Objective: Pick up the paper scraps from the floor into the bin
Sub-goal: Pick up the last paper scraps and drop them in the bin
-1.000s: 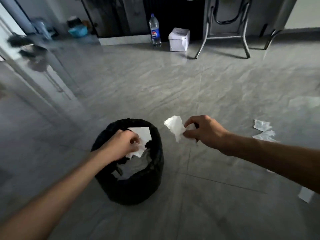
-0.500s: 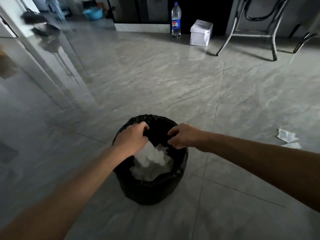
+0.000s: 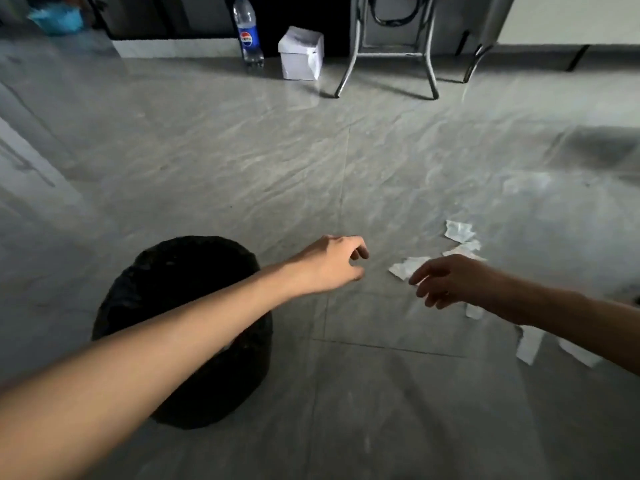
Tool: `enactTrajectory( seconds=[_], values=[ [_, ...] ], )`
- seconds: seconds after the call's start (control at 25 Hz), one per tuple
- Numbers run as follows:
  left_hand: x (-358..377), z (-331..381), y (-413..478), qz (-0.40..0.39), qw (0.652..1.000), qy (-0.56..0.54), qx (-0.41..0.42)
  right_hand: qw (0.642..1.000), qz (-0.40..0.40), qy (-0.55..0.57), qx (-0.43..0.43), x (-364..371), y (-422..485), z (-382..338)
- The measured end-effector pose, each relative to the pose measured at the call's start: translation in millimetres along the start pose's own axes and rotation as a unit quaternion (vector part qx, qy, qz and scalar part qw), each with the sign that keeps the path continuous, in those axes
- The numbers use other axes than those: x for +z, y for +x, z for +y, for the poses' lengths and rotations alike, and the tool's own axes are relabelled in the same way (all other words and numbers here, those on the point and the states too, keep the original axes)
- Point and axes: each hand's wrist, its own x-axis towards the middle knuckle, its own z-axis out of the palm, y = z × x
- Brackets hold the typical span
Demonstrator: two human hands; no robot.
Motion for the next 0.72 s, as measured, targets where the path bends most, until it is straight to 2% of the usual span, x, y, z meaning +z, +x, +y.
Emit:
enactTrajectory(
  seconds=[0.12,0.24,0.36,0.52,0.72],
  values=[
    [32.9,34.0,26.7,-0.092,0.994,0.037,0.047,0.992,0.031,-0.119,0.021,-48.5,-8.5,84.7],
    [73.1,48.5,51.0,-0.18,0.978,0.088,0.061,0.966,0.127,-0.213,0.078,-86.1,-8.1,169.0],
    [111.0,58.4,80.0,-0.218,0.966,0.126,0.056,0.944,0.136,-0.271,0.126,-86.5,-3.0,231.0],
    [166.8,87.0,134.5,-0.191,0.974,0.112,0.052,0.934,0.178,-0.288,0.115,-74.0,7.7,281.6],
    [230.5,118.6,197.8,-0.099,0.981,0.149,0.074,0.957,0.203,-0.202,0.042,-65.9,11.6,302.8]
  ],
)
